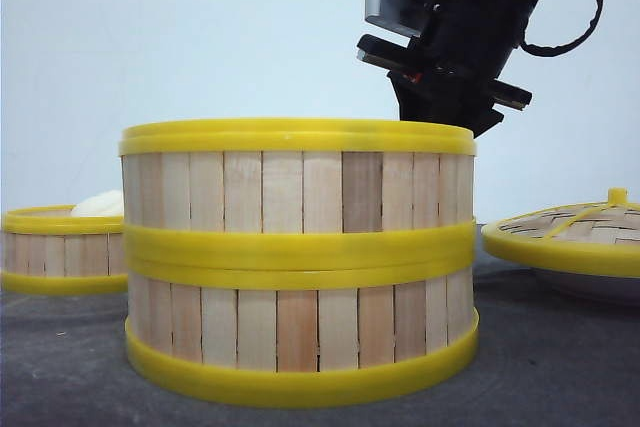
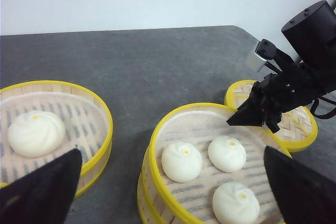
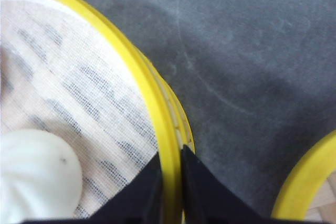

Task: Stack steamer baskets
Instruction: 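Lower the basket onto the nearest basket and open the right gripper, then raise the right gripper away from the stack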

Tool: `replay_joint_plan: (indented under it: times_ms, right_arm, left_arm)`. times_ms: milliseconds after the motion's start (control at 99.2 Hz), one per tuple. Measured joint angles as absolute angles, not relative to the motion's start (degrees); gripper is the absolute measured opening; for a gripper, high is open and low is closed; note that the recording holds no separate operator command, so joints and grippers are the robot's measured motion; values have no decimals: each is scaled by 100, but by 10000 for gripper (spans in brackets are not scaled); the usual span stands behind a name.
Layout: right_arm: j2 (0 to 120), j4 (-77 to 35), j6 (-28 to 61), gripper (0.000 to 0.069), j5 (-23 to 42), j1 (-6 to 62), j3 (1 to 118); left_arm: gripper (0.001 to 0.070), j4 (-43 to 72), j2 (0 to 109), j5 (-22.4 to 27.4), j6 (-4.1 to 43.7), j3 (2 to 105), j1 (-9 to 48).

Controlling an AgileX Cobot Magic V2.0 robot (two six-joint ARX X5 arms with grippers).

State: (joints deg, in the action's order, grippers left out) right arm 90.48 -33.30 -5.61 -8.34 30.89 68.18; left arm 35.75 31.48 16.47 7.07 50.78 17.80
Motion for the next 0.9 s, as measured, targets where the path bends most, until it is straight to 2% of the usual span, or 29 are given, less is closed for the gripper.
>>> replay_joint_plan:
  times_ms: [121, 212, 363, 585, 897]
  right_arm:
    - [9048, -3205, -628, 267, -880, 3092, 6820]
    - [9045, -3105, -642, 337, -880, 3092, 6820]
    - [8687, -2891, -644, 359, -816, 3092, 6820]
    - [7076, -2724, -574, 360, -565, 3092, 6829]
    - [5006, -3433, -338, 360, 91, 3315, 6842]
  left_arm:
    - [682, 3575, 3148, 1647, 705, 5078, 1780]
    - [682, 3575, 3148, 1647, 705, 5078, 1780]
    - [682, 3592, 3148, 1647, 707, 5078, 1780]
    - [682, 3693, 3148, 1564, 707, 5078, 1780]
    - [682, 3441, 3186, 1260, 709, 5078, 1780]
